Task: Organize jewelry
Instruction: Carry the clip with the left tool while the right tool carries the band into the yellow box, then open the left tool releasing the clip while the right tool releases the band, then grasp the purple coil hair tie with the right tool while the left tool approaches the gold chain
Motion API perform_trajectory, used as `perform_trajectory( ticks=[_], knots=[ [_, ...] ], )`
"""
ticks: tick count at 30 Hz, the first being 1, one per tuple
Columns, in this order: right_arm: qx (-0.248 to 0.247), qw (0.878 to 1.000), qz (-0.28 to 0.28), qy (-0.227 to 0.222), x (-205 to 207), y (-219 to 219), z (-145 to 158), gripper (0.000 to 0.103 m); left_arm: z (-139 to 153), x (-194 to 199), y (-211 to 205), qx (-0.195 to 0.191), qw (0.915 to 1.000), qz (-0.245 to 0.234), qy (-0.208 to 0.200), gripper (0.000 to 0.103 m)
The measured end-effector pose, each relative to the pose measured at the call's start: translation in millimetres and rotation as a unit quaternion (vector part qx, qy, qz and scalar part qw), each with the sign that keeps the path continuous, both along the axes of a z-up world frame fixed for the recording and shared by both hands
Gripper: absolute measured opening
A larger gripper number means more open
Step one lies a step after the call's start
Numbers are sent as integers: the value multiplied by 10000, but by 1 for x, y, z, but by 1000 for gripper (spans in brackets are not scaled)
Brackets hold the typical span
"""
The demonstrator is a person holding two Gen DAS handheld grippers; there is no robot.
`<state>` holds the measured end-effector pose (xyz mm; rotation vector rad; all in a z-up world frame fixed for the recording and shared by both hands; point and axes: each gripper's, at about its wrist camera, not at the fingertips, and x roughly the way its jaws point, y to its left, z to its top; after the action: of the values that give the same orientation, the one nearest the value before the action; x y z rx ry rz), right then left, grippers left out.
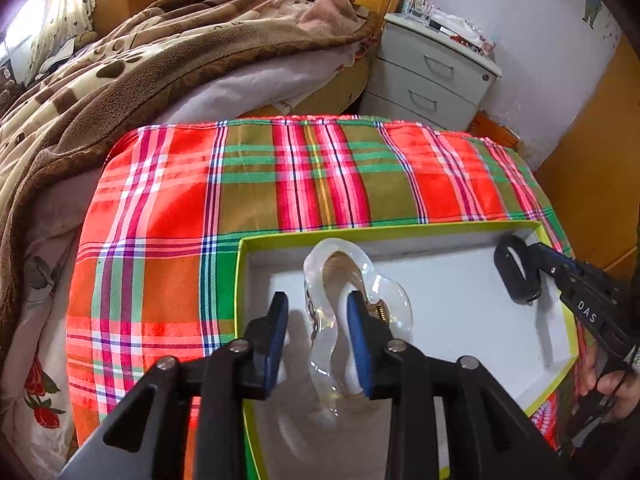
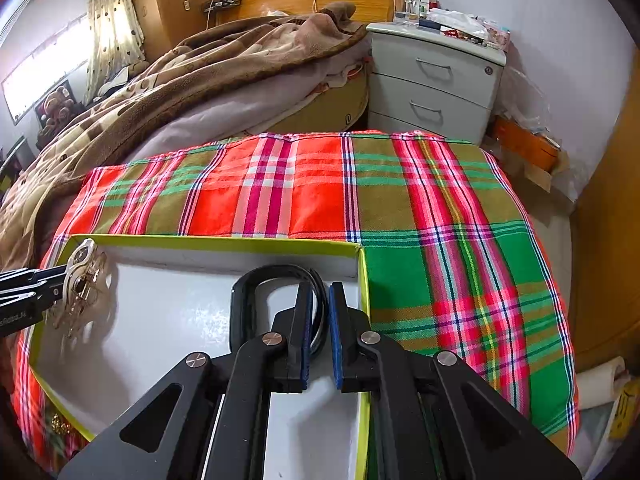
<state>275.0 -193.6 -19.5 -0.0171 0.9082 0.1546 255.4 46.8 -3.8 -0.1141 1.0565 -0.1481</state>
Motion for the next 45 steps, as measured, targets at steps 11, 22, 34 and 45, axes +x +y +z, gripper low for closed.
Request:
perform_trajectory(
  ticks=[11,22,34,45],
  knots=[
    [292,9990,-1,-334,-20,-5,20,22,19,-20,1,-102,9997,-90,-184,43],
    [587,9961,-50,-664,-64,-16,43,31,43,-66,11,-177,9987,-50,-478,44],
    [625,9954,116,-718,-128,-27,40,31,43,-134,21,-297,9974,30,-650,44],
    [572,9972,323,-368,-156,-34,9,31,27,-177,27,-466,9965,160,-675,44]
  ],
)
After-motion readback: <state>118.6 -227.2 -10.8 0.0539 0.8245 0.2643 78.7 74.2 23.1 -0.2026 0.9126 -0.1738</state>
